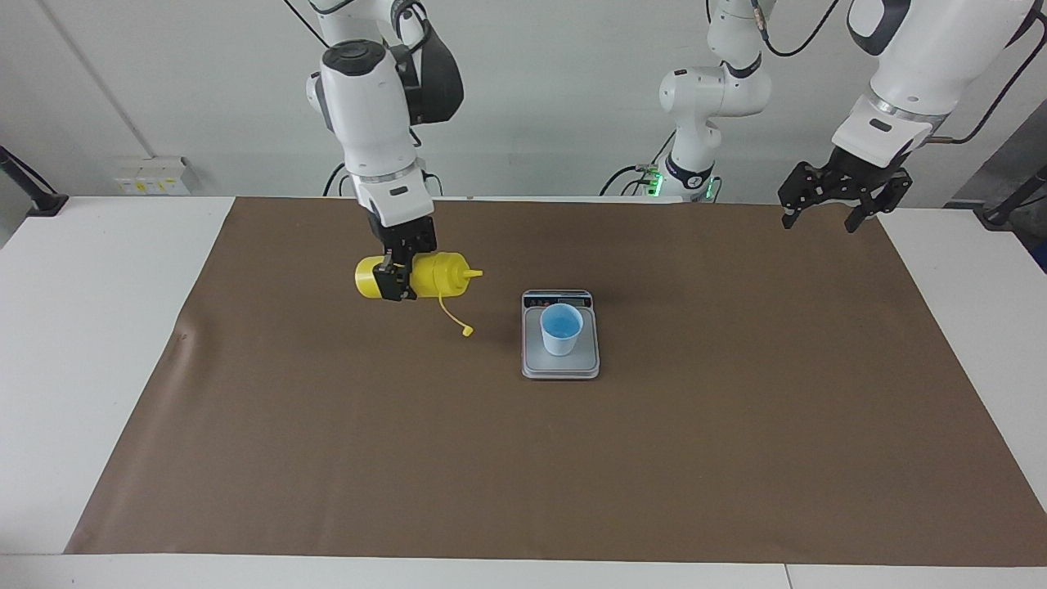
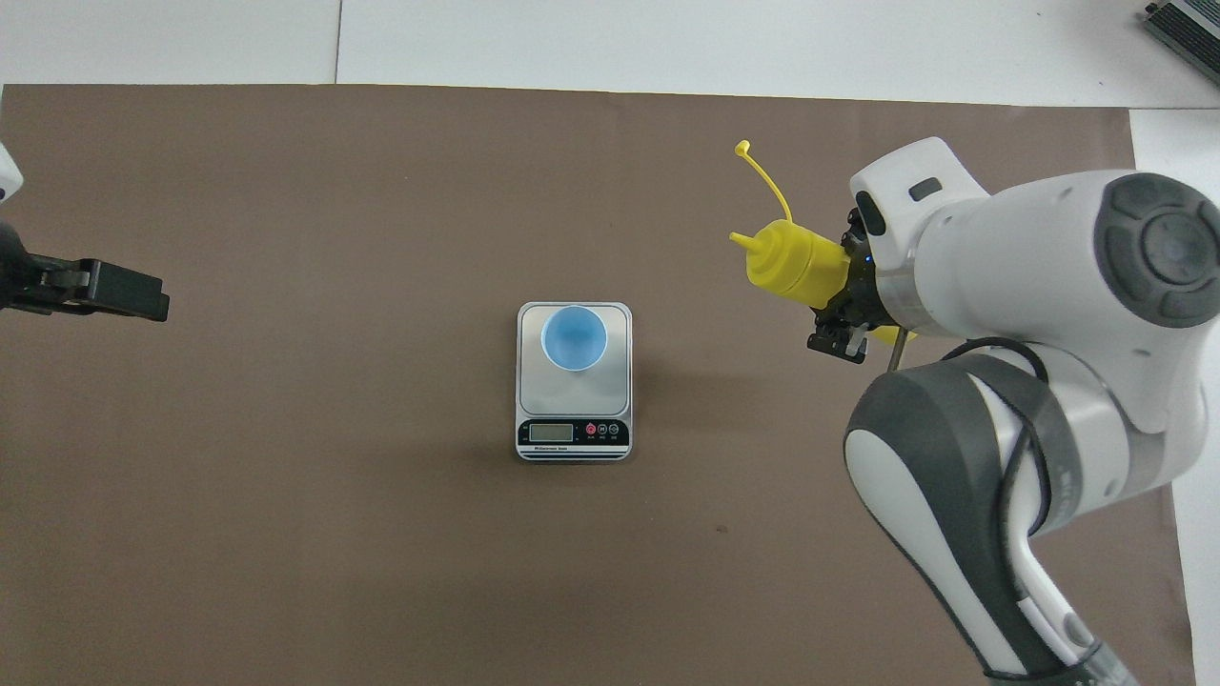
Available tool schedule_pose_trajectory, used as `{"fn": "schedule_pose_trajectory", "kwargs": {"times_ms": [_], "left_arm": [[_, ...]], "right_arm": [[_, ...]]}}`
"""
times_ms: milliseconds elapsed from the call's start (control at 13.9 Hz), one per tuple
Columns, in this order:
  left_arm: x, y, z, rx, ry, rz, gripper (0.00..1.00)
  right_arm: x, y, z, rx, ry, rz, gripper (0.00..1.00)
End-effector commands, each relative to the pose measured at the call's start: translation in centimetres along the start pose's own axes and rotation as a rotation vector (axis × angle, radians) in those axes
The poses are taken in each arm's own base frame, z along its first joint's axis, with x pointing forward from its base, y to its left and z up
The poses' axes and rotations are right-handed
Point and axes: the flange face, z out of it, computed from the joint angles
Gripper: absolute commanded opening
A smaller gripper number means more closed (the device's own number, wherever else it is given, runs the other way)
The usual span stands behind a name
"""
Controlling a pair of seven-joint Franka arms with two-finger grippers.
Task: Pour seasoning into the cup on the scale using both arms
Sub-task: 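Turn the bottle upright and carry it back with the right gripper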
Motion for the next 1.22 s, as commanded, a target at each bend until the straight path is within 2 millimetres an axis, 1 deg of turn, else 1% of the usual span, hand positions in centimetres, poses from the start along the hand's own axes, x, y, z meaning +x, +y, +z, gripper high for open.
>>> {"fn": "schedule_pose_trajectory", "kwargs": {"times_ms": [0, 72, 144, 216, 288, 360, 432, 504, 648, 720, 864, 1008, 1152], "left_arm": [[-0.4, -0.7, -0.1, 0.017, -0.01, -0.004, 1.0], [-0.4, -0.7, -0.1, 0.017, -0.01, -0.006, 1.0], [-0.4, -0.8, -0.1, 0.017, -0.01, -0.007, 1.0], [-0.4, -0.7, -0.1, 0.017, -0.01, -0.006, 1.0], [-0.4, -0.7, -0.1, 0.017, -0.01, -0.004, 1.0], [-0.4, -0.7, -0.1, 0.017, -0.01, -0.004, 1.0], [-0.4, -0.7, -0.1, 0.017, -0.01, -0.004, 1.0], [-0.4, -0.7, -0.1, 0.017, -0.01, -0.006, 1.0], [-0.4, -0.7, -0.1, 0.017, -0.01, -0.006, 1.0], [-0.4, -0.7, -0.1, 0.017, -0.01, -0.006, 1.0], [-0.4, -0.7, -0.1, 0.017, -0.01, -0.006, 1.0], [-0.4, -0.7, -0.1, 0.017, -0.01, -0.004, 1.0], [-0.4, -0.7, -0.1, 0.017, -0.01, -0.004, 1.0]], "right_arm": [[-3.0, 0.9, -0.1, 0.064, 0.129, 0.016, 0.0], [-4.8, 1.6, 0.0, 0.087, 0.181, 0.05, 0.0], [-6.1, 2.0, -0.1, 0.099, 0.229, 0.055, 0.0], [-7.7, 2.5, 0.2, 0.111, 0.278, 0.049, 0.0], [-9.2, 3.0, 0.1, 0.109, 0.332, 0.035, 0.0], [-9.8, 3.3, 0.0, 0.1, 0.378, -0.004, 0.0], [-11.2, 3.9, 0.0, 0.092, 0.416, -0.006, 0.0], [-12.9, 4.3, 0.3, 0.094, 0.473, 0.026, 0.0], [-15.7, 4.5, 1.8, 0.098, 0.573, 0.076, 0.0], [-16.8, 4.4, 2.9, 0.102, 0.612, 0.086, 0.0], [-17.9, 4.0, 4.8, 0.1, 0.657, 0.073, 0.0], [-18.9, 3.6, 6.7, 0.105, 0.706, 0.097, 0.0], [-19.2, 3.6, 8.8, 0.08, 0.78, 0.105, 0.0]]}}
